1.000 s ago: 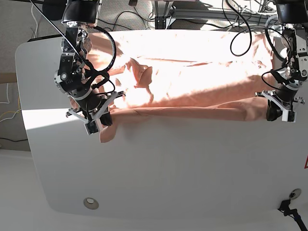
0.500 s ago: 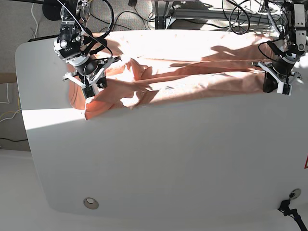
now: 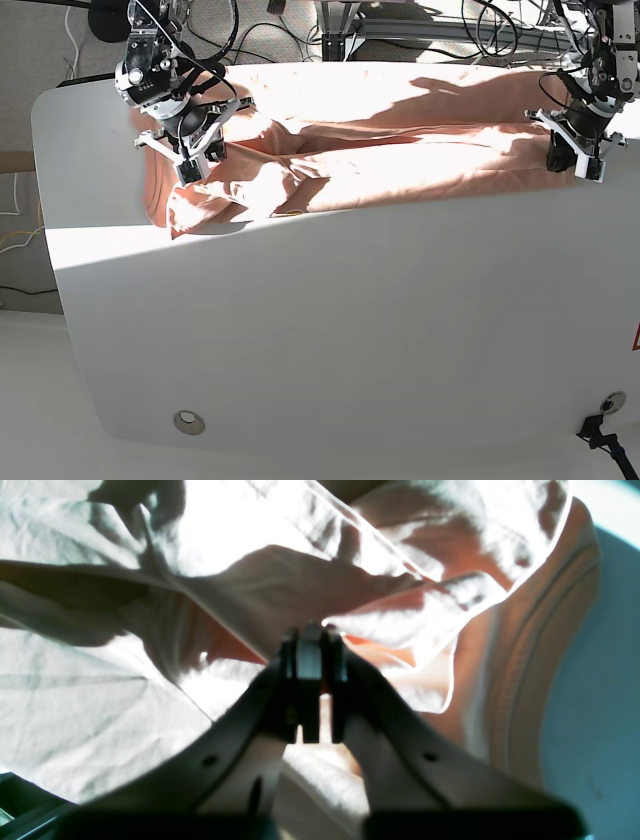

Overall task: Fold the T-shirt properly
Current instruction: 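Fold the hem over toward the collar edge with both grippers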

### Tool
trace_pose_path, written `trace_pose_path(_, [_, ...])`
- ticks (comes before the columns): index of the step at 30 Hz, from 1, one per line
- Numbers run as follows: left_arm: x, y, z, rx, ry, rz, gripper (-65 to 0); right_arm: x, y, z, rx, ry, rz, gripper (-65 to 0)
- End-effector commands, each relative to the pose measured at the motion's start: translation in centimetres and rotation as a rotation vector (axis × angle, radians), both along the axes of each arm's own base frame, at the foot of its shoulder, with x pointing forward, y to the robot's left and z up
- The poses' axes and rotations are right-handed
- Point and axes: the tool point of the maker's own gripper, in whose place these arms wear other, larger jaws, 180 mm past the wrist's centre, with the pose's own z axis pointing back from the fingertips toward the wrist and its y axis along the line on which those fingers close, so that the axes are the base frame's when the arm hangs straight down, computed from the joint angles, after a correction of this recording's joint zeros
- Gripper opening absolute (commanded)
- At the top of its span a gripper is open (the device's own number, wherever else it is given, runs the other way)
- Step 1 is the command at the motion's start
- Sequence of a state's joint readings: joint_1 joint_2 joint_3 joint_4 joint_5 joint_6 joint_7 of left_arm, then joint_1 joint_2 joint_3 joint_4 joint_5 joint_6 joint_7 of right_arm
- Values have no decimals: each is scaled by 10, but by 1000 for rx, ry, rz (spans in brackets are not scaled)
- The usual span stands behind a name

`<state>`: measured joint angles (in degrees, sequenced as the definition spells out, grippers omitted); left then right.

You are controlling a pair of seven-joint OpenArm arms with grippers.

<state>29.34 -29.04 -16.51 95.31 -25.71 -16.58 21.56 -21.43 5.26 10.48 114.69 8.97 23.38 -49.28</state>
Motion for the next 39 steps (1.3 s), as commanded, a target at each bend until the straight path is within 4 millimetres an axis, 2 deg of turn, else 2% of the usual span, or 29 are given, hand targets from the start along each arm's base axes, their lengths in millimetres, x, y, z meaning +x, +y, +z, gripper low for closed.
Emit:
trace_pose_path(1, [0, 8, 2, 28, 44, 2, -650, 1, -4, 4, -18, 1, 1, -650])
trace_pose_path(2, [-2, 11, -1, 43, 84, 3, -650, -1, -4, 3, -23, 15, 0, -640])
trace_pose_path(4, [-2, 15, -3, 56, 124, 11, -650, -1, -5, 3, -26, 16, 0, -498])
trace_pose_path(7, [-2, 21, -4, 134, 142, -3, -460, -1, -5, 3, -27, 14, 1, -302])
trace_pose_path(9, [1, 26, -3, 176, 140, -4, -390, -1, -8, 4, -36, 12, 4, -215])
trace_pose_path(11, [8, 28, 2, 193, 122, -2, -379, 1, -11, 5, -47, 8, 9, -180])
trace_pose_path(13, [16, 38, 13, 203, 88, 23, -379, 8, -20, 10, -59, -13, -7, -180])
trace_pose_path(15, [31, 53, 36, 204, -5, 78, -379, 23, -30, 22, -60, -71, -37, -180])
trace_pose_path(19, [59, 45, 64, 165, -142, 108, -377, 49, -31, 43, -51, -170, -45, -180])
trace_pose_path(22, [63, 15, 76, 116, -206, 90, -375, 66, -19, 57, -20, -231, -35, -180])
trace_pose_path(25, [55, -20, 60, 55, -182, 50, -378, 70, -3, 59, 34, -243, -39, -182])
trace_pose_path(27, [47, -35, 47, 36, -144, 17, -378, 67, 9, 50, 82, -217, -57, -228])
trace_pose_path(28, [42, -41, 40, 27, -122, 2, -378, 65, 12, 43, 96, -197, -63, -277])
trace_pose_path(30, [30, -51, 27, 16, -77, -21, -379, 55, 20, 26, 113, -146, -36, -415])
trace_pose_path(32, [18, -52, 15, 11, -35, -21, -382, 43, 26, 11, 124, -101, -13, -561])
trace_pose_path(33, [11, -50, 8, 9, -13, -17, -401, 39, 27, 6, 126, -85, -7, -630])
trace_pose_path(34, [6, -49, 3, 8, 5, -13, -439, 32, 27, 0, 127, -61, -8, -650])
trace_pose_path(37, [-6, -42, -14, 4, 60, 7, -616, 19, 27, -10, 130, -27, -10, -650])
trace_pose_path(38, [-9, -40, -20, 4, 76, 14, -650, 18, 27, -12, 134, -29, -12, -650])
trace_pose_path(39, [-12, -38, -25, 2, 94, 20, -650, 13, 28, -19, 141, -10, -16, -650])
